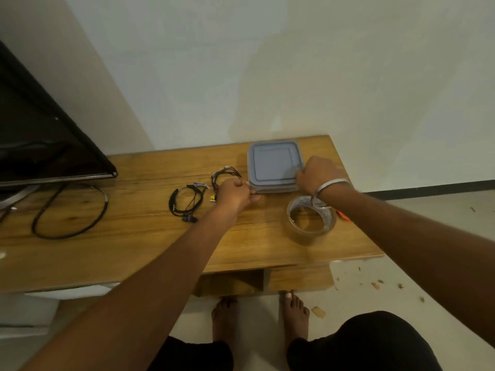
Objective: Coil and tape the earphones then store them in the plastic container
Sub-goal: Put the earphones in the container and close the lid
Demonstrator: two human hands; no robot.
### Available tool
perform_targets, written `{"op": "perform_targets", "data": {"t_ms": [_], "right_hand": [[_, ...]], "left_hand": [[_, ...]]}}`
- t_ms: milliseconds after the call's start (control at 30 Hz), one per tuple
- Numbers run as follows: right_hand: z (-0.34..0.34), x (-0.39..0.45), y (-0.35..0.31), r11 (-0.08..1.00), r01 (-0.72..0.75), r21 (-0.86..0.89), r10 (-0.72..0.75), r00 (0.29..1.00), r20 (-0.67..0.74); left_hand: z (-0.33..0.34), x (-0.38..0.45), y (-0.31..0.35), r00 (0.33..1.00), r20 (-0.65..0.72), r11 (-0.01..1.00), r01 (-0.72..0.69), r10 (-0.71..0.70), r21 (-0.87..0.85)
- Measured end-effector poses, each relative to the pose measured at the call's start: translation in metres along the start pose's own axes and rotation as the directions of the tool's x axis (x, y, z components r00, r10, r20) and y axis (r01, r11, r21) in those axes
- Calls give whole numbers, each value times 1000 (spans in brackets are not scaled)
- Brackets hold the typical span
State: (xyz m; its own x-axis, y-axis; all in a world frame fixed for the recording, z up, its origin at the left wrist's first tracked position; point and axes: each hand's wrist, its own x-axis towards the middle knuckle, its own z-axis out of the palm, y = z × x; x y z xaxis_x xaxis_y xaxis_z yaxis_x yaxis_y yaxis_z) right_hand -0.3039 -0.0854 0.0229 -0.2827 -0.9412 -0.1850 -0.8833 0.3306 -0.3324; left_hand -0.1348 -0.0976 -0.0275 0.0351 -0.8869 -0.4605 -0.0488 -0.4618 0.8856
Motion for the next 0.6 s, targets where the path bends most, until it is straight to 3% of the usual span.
{"op": "perform_targets", "data": {"t_ms": [500, 600], "right_hand": [[23, -45, -47, 946, 123, -300, -76, 984, 162], [28, -55, -50, 907, 140, -397, -107, 989, 104]], "left_hand": [[-70, -48, -35, 995, -86, 999, 44, -47, -28], [-74, -54, -43, 994, -101, 998, 48, -51, -37]]}}
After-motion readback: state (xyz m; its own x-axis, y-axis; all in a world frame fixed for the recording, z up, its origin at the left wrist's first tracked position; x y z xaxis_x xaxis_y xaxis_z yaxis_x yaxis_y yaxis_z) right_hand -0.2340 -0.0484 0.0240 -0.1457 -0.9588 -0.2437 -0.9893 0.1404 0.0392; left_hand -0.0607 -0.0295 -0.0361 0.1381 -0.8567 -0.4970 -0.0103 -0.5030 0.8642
